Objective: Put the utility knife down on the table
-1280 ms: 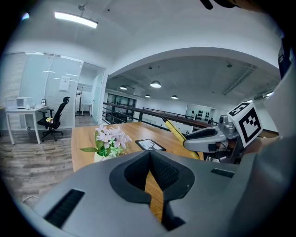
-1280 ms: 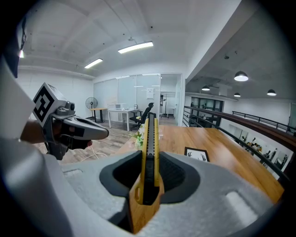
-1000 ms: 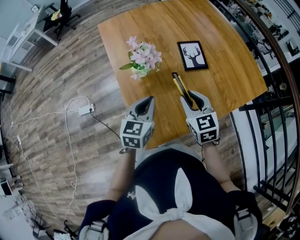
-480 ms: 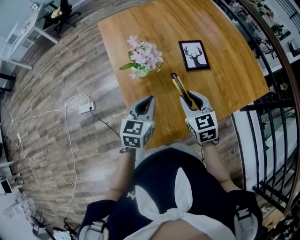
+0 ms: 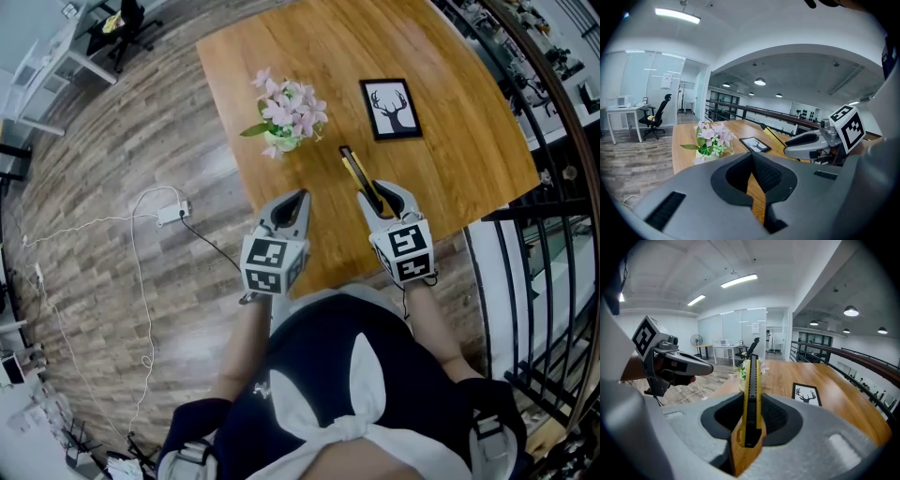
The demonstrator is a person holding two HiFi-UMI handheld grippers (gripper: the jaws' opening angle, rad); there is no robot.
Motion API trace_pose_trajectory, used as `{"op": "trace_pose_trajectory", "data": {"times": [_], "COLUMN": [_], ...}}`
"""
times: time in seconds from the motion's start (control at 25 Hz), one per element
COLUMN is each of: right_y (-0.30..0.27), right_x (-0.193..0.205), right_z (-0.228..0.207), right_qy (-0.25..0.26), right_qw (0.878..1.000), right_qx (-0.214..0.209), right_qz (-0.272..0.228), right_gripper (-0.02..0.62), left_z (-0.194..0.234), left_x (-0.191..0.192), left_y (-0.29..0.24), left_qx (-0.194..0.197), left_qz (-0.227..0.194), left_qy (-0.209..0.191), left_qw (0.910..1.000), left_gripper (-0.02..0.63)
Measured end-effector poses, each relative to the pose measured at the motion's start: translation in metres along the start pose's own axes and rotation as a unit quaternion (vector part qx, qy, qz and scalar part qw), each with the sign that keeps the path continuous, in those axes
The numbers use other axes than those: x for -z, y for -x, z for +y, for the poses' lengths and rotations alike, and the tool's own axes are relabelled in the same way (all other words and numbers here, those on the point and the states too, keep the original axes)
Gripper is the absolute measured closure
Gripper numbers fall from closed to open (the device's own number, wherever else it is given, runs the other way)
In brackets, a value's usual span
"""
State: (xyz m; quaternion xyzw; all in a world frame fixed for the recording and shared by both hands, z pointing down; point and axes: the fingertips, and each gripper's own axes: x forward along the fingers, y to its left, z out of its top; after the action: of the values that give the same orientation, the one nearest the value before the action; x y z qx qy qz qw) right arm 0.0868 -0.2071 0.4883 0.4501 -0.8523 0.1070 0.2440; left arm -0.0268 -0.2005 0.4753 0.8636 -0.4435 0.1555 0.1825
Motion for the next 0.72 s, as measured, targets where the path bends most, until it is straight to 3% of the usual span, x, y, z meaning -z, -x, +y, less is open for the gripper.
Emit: {"op": "trace_pose_trajectory", "data": {"times": [0.72], "right_y": [-0.011], "right_x": [0.024], "right_z": [0.006], "right_qy": [0.002], "right_qw": [1.0], "right_qx": [-0.011], "right_qz": [0.028], "right_gripper": [0.482], "left_z": [0.004], "left_x": [0.01], "left_y": [-0.002], "left_qx": [0.001], "left_qz": [0.01], "left_qy": [0.005], "left_qw": [0.9999], "left_gripper": [0.589]}}
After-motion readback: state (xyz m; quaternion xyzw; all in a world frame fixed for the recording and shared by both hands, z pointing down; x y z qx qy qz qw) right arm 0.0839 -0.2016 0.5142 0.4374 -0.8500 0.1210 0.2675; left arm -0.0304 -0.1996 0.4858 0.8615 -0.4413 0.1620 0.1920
